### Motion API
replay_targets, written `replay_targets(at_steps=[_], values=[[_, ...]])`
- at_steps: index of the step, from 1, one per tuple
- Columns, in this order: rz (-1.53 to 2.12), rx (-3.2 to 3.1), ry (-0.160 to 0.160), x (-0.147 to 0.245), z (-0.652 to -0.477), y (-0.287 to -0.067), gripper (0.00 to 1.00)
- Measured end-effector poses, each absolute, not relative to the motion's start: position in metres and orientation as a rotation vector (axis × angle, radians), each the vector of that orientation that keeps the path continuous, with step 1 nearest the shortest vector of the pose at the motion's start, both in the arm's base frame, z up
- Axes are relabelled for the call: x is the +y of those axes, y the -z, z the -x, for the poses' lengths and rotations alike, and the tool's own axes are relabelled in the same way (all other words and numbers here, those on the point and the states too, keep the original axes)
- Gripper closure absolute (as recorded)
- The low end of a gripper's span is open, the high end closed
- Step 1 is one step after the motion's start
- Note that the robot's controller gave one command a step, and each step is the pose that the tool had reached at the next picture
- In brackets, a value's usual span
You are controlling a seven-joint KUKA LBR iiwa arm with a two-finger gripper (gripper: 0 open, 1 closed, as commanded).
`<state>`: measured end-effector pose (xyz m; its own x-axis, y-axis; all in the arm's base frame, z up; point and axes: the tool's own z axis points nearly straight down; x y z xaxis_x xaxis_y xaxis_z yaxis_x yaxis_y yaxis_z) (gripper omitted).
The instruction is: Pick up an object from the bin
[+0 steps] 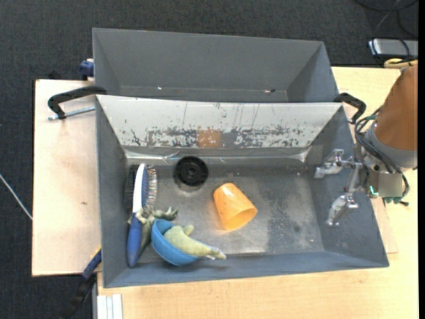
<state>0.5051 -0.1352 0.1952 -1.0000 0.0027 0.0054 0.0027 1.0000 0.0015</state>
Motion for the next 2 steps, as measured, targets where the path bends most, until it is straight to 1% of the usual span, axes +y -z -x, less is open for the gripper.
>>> replay_targets(at_steps=[1,2], values=[[-0.075,-3.138,0.007,-0.077,-0.557,-0.099,0.0],[-0.174,-3.144,0.007,-0.004,-0.571,-0.108,0.0]])
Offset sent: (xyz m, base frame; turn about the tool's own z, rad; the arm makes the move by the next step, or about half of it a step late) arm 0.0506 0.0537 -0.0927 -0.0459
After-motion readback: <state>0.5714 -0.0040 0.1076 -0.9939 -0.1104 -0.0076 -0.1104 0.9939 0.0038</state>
